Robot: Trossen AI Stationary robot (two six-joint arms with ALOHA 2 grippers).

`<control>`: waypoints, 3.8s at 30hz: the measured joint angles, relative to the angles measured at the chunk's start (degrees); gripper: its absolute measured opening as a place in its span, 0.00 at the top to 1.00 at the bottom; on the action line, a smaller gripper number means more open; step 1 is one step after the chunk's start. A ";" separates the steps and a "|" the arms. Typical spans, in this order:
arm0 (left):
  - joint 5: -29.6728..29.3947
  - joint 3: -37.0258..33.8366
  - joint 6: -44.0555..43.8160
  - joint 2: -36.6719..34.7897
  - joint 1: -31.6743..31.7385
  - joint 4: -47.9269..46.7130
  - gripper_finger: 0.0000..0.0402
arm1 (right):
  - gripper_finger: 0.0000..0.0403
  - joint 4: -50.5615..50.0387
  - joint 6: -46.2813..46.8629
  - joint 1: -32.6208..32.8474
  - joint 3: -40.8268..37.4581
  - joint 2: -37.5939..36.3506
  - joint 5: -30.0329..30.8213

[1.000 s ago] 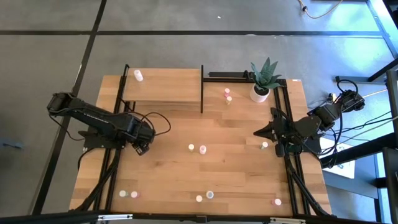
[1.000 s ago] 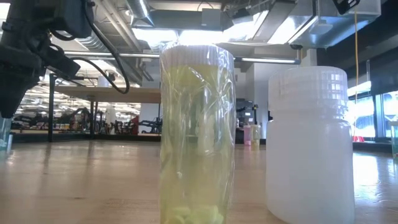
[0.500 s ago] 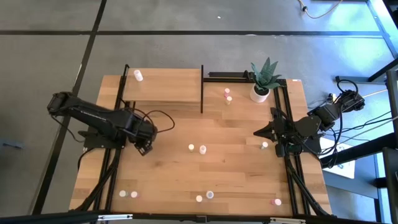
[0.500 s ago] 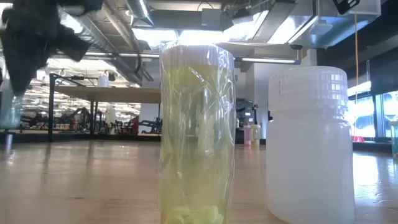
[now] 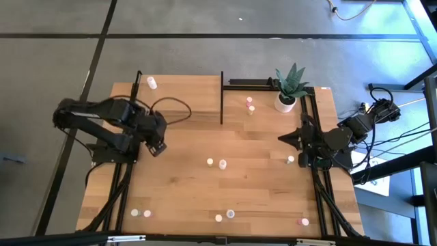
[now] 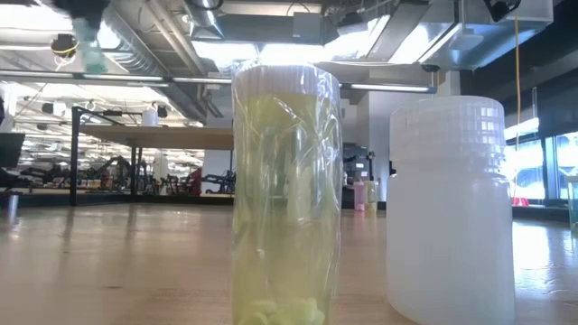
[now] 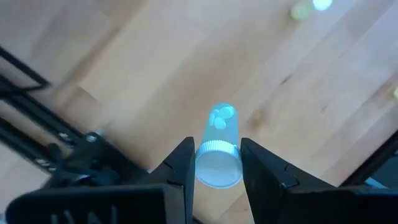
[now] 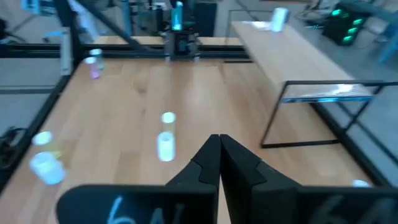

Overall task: Pick and place medicine bottles onto shelf by color
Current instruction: Put the top left blue pill bottle on the shelf

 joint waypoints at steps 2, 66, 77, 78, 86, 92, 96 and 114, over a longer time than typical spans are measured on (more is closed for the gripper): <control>-1.36 3.61 3.21 1.55 1.60 -0.39 0.77 | 0.97 -0.02 -0.05 0.00 0.00 0.00 1.81; -10.72 23.23 70.75 30.75 55.61 3.75 0.77 | 0.97 -0.02 0.07 0.00 -0.02 2.01 12.77; -10.79 23.23 71.92 30.76 55.79 4.04 0.77 | 0.97 -0.01 0.04 0.00 -0.04 2.01 12.77; -10.80 23.23 72.00 30.77 55.79 4.06 0.77 | 0.97 -0.02 0.04 0.00 -0.04 2.01 12.77; -10.70 22.88 73.55 30.77 55.77 4.10 0.77 | 0.97 -0.02 0.04 0.00 -0.04 2.01 12.77; -10.70 21.65 73.55 30.81 55.77 4.35 0.77 | 0.97 0.00 0.05 0.00 -0.04 2.01 12.77; -10.70 21.02 73.57 30.81 55.77 5.00 0.77 | 0.97 0.00 0.04 0.00 -0.04 2.01 12.77; -11.51 18.42 74.25 30.66 55.73 6.61 0.77 | 0.97 -0.02 -0.15 0.00 -0.07 2.01 12.77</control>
